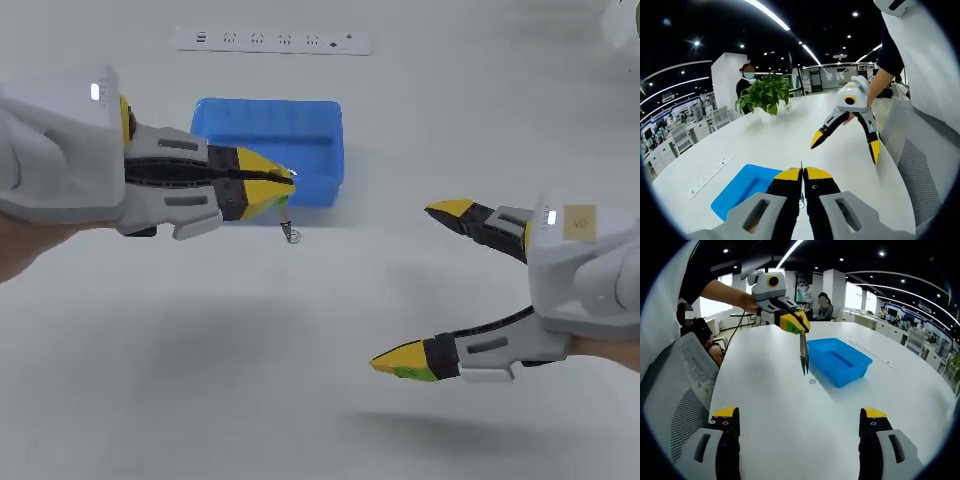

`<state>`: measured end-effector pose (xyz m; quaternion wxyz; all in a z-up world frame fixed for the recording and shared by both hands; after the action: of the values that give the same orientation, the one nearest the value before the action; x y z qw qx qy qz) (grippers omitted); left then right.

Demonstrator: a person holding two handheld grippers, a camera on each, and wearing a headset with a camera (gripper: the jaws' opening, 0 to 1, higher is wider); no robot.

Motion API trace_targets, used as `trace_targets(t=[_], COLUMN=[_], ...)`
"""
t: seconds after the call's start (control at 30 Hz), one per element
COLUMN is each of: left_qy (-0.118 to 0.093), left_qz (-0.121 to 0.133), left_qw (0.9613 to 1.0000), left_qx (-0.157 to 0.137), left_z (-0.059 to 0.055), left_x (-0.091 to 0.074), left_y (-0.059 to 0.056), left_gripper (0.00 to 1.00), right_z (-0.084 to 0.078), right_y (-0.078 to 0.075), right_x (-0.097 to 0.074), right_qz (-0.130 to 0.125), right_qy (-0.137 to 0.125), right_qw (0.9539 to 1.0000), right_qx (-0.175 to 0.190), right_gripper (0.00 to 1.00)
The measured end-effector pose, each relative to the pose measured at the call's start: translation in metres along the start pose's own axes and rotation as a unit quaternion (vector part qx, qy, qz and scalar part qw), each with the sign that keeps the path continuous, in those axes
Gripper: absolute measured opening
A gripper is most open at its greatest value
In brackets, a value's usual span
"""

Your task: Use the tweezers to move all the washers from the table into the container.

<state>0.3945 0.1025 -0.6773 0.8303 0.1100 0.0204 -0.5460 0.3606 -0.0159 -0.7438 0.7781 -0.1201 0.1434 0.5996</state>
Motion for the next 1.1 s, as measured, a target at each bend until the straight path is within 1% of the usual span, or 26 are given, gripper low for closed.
trace_targets(t=[0.13, 0.3, 0.4, 0.53, 0.7, 0.87, 0.97, 1.1], left_qy=[-0.001, 0.006, 0.011, 0.014, 0.015, 0.018, 0.021, 0.028], left_qz=[0.0, -0.012, -0.024, -0.029, -0.037, -0.039, -0.041, -0.05], left_qw=[1.0, 0.9999, 0.9996, 0.9995, 0.9992, 0.9991, 0.9989, 0.9984], left_qx=[-0.003, 0.0, 0.001, 0.001, 0.001, 0.0, -0.003, 0.0], left_z=[-0.001, -0.004, -0.007, -0.01, -0.011, -0.014, -0.016, -0.019], left_x=[0.003, 0.006, 0.008, 0.011, 0.013, 0.014, 0.014, 0.015], left_y=[0.003, 0.005, 0.005, 0.004, 0.004, 0.005, 0.005, 0.002], left_gripper=[0.05, 0.05, 0.05, 0.05, 0.05, 0.05, 0.05, 0.05], right_z=[-0.006, -0.011, -0.013, -0.013, -0.014, -0.012, -0.009, -0.008], right_y=[0.001, 0.003, 0.003, 0.003, 0.002, 0.003, 0.003, 0.004], right_x=[-0.003, -0.004, -0.004, -0.003, -0.002, -0.001, 0.0, 0.001], right_qz=[-0.006, -0.008, -0.011, -0.011, -0.012, -0.013, -0.017, -0.015], right_qy=[0.001, 0.0, -0.001, -0.003, -0.005, -0.007, -0.015, -0.014], right_qw=[0.9999, 0.9997, 0.9996, 0.9995, 0.9992, 0.999, 0.9984, 0.9987], right_qx=[0.008, 0.022, 0.027, 0.03, 0.039, 0.043, 0.051, 0.046], right_gripper=[1.0, 1.0, 1.0, 1.0, 0.99, 0.98, 0.98, 0.98])
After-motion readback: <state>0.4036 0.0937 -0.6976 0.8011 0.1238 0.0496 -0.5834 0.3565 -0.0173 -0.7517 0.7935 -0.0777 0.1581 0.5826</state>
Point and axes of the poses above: the centre of the closed fingertips' face, and the gripper's own axes: x roughly forward along the fingers, y roughly to its left, z roughly out of its top, the point moved 2 cm from there along -x, roughly backward along the fingers, and after that the axes turned 10 degrees about -y, right-handed, at the moved point
